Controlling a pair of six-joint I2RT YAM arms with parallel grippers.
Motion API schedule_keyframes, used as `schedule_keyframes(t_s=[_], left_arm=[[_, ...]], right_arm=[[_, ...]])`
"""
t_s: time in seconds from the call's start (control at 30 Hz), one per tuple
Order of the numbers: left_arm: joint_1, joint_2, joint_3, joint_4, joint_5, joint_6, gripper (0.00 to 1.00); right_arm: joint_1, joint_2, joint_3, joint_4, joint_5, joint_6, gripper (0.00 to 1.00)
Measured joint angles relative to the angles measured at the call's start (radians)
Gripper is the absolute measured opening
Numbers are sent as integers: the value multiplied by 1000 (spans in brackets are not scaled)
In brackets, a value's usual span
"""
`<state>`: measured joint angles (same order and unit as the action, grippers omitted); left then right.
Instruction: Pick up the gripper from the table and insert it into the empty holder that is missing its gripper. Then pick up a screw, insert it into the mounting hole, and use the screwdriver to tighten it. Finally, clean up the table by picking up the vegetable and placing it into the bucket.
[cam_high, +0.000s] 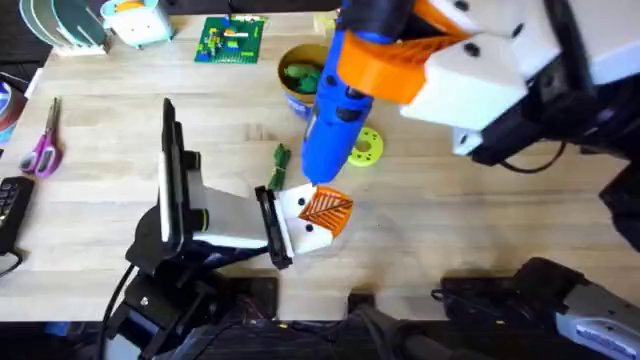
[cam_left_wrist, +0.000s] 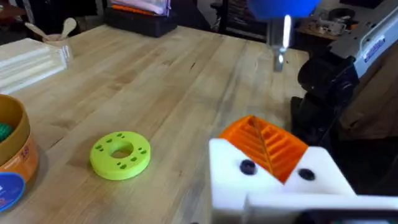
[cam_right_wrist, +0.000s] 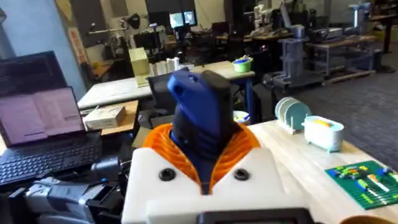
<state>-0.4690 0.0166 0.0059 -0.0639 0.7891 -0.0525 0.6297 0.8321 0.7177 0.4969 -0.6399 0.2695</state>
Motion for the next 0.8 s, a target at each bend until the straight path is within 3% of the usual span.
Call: schedule_keyframes(t_s=[0.3, 0.53, 0.8], left_arm=[[0, 0, 0, 0, 0, 0, 8], [0, 0, 0, 0, 0, 0, 8], [0, 0, 0, 0, 0, 0, 8]], right_arm=[[77, 90, -2, 49, 8, -16, 23], [152, 132, -2, 47, 8, -122, 24], [166, 132, -2, 32, 9, -229, 23]])
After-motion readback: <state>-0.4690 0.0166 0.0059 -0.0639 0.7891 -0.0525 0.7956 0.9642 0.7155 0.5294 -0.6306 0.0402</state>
